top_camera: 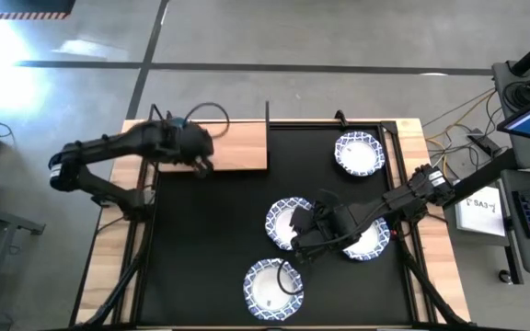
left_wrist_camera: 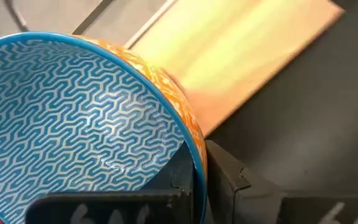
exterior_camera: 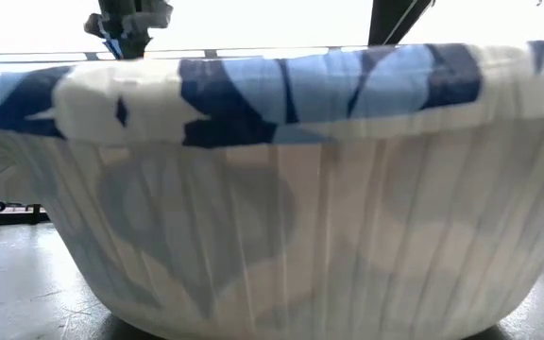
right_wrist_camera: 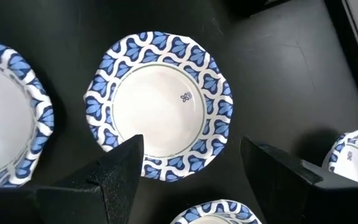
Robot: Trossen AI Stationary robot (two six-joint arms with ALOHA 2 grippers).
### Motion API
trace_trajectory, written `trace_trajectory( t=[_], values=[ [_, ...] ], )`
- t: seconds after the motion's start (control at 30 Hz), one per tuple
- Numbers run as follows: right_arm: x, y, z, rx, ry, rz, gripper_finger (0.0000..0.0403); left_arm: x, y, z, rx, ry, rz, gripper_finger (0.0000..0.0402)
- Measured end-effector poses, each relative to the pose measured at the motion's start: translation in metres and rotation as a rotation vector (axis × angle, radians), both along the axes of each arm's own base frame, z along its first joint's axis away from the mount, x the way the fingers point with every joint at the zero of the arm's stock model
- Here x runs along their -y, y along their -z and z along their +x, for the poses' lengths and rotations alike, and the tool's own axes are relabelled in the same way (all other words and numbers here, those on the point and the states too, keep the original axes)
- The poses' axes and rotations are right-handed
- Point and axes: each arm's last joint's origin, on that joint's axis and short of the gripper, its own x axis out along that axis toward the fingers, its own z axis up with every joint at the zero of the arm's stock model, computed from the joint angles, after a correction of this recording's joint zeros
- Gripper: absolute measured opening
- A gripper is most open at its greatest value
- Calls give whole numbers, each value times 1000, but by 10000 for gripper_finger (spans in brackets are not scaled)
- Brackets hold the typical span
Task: Place and stack bowls onto a shelf
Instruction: Stack the light blue bowl on top of the yellow bowl on the shelf
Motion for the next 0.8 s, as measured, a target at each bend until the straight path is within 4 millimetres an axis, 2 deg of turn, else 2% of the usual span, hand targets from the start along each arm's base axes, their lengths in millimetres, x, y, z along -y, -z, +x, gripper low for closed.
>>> trace_trajectory(
  t=[0.13,0.3,0.63,0.8],
  values=[
    [0,1,0,-7,-10,-7,256,-23,0,-2,2,-28,-10,6],
    [0,1,0,-7,-14,-10,256,-43,6,-1,-31,-61,-31,7],
    [-1,1,-1,-2,-25,-35,256,-59,34,13,-113,-5,-75,8],
    [-1,1,-1,-2,-25,-35,256,-65,44,9,-158,-22,-80,9]
  ],
)
